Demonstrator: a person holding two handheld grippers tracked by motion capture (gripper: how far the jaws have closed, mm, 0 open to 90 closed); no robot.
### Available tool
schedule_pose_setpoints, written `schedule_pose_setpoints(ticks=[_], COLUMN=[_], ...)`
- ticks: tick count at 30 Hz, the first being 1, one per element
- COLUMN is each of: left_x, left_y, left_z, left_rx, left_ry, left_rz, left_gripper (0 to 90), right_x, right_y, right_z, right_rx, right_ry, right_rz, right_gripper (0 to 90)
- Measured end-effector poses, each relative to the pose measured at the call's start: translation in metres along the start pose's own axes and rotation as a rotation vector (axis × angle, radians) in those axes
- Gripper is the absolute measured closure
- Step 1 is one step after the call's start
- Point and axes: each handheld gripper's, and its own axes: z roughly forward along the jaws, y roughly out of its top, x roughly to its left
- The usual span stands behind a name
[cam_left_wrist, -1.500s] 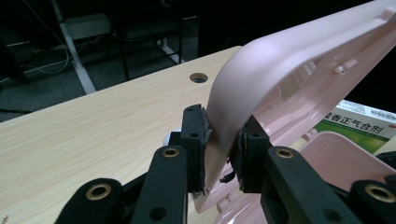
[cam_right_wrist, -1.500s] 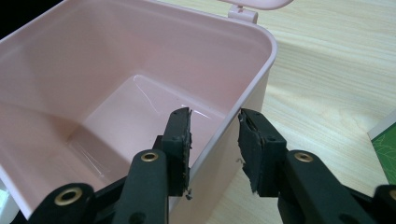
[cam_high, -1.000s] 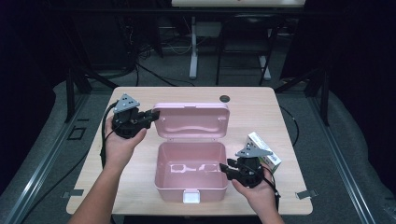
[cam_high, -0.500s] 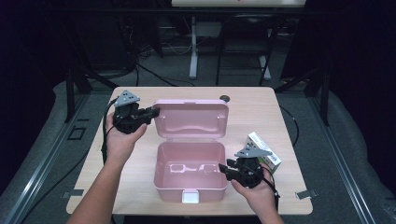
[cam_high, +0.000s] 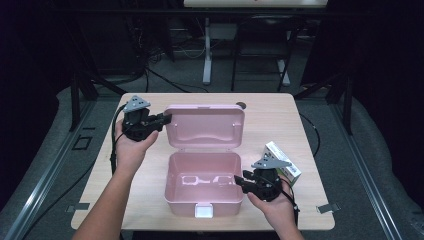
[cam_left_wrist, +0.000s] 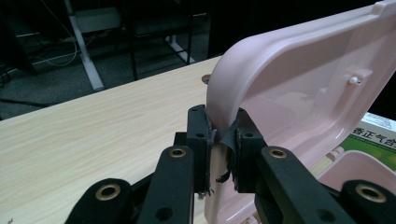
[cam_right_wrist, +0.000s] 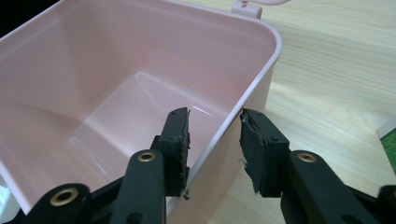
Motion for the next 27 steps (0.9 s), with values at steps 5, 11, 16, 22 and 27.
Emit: schedule_pose_setpoints(ticks=[5,11,16,22,27], left_x=[0.0016,0.0022,0.0026,0.0038,0.0045], left_y=[0.0007,0.0006,0.0006,0.0003,0.0006], left_z=[0.0019,0.0045,0.0057,0.0085,0.0099], left_rx=[0.004,0.0,0.002,-0.001,0.002], left_ry=[-0.001,0.006,0.007,0.008,0.008], left_rz=[-0.002,-0.009,-0.014,-0.019,-0.02], left_gripper=[80.6,79.8,78.9,77.9,77.4], right_x=[0.0002,0.0001,-0.0001,-0.0001,-0.0002], right_y=[-0.0001,-0.0004,-0.001,-0.001,-0.001], right_z=[0.0002,0.0005,0.001,0.0011,0.0012], right_rx=[0.0,0.0,-0.001,-0.002,-0.003], right_ry=[-0.001,-0.001,0.0,0.001,0.002], right_rz=[-0.001,0.002,0.006,0.007,0.007], right_gripper=[62.2,62.0,61.7,61.7,61.7])
